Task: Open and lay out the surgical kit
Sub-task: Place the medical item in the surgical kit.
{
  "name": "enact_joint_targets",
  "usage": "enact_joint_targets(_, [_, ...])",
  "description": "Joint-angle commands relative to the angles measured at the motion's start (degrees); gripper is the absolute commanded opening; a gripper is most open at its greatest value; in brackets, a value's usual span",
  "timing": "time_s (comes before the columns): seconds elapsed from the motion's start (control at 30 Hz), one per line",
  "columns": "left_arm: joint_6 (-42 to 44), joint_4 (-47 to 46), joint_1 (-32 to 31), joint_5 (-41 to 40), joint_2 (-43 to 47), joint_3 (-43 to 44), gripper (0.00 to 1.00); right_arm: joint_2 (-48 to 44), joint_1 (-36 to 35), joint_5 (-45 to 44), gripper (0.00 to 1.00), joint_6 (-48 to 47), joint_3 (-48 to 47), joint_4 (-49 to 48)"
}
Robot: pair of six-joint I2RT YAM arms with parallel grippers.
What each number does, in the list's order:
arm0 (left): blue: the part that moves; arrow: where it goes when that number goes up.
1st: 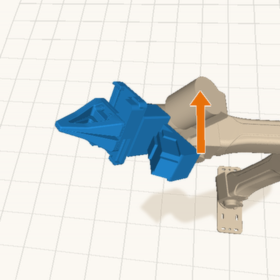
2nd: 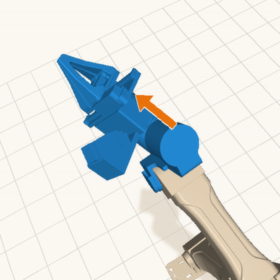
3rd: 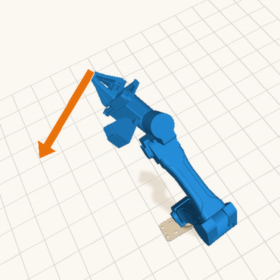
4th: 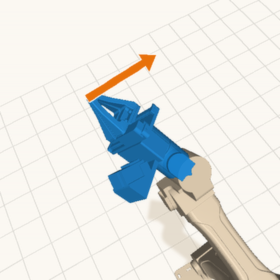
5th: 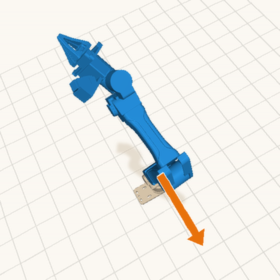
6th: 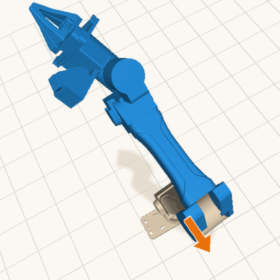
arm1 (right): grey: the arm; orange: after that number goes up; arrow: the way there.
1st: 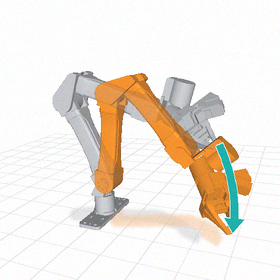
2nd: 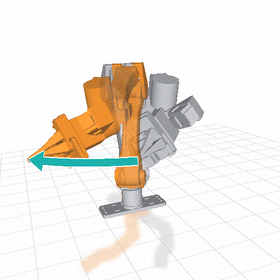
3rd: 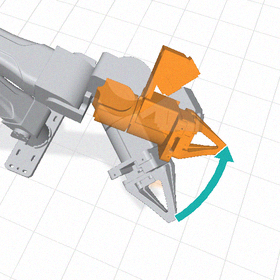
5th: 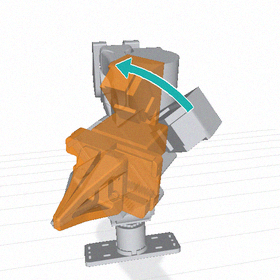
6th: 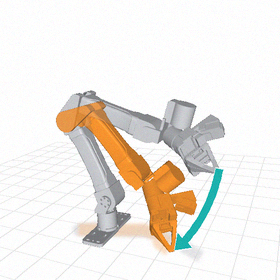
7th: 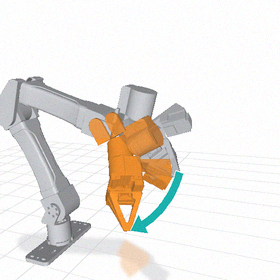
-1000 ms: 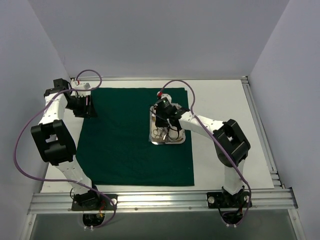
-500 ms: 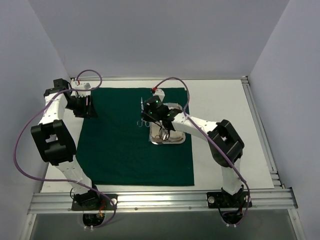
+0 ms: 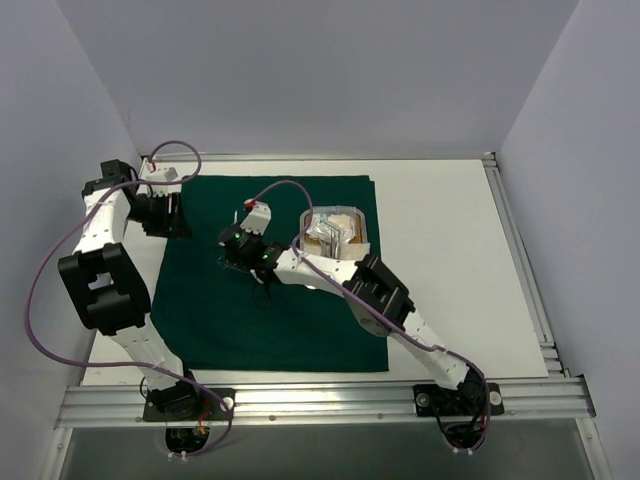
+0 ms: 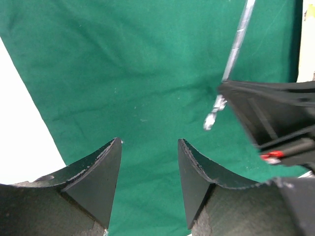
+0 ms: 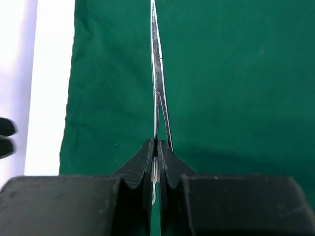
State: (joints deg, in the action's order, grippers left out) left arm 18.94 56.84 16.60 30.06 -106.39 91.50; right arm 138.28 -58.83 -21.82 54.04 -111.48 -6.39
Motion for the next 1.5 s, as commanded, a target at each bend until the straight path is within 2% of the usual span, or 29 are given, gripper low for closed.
enact_joint_targets(0.0, [2.1,0.7,1.0,1.4,2.4,-0.6,0.58,3.1,-1.2,-6.8,0.0,3.9,-8.1,5.4])
enact_joint_targets(0.33, [2.6,0.9,1.0,2.1,1.8,-1.2,0.58,14.8,-0.9,-8.3,0.0,2.4,-21.2,10.1])
enact_joint_targets(0.57, [2.9,1.4,1.1,1.8,1.5,-0.7,0.58,16.1,-0.5,-7.1,0.0,4.2,-20.3,8.2])
enact_joint_targets(0.63, [2.9,1.5,1.2,1.8,1.4,-0.5,0.58,15.3,-0.4,-7.4,0.03,3.4,-19.7,7.7])
enact_joint_targets(0.73, [2.8,1.7,1.2,1.9,1.1,-0.4,0.58,12.9,-0.5,-8.0,0.16,4.1,-17.1,5.1])
enact_joint_targets(0.83, [2.7,1.8,1.2,1.9,1.1,-0.3,0.58,11.1,-0.6,-8.2,0.2,3.4,-15.9,3.1])
enact_joint_targets(1.33, [2.5,2.3,1.1,2.5,1.0,0.1,0.58,1.0,-1.1,-10.0,0.22,-2.8,-12.0,-3.9])
enact_joint_targets(1.43, [2.9,2.4,0.8,2.8,1.2,-0.4,0.58,-4.6,0.0,-8.0,0.22,-9.0,-6.1,-6.6])
enact_joint_targets(1.47, [2.9,2.4,0.3,2.7,1.2,-0.8,0.58,-6.5,1.3,-6.6,0.22,-10.9,-0.6,-8.3])
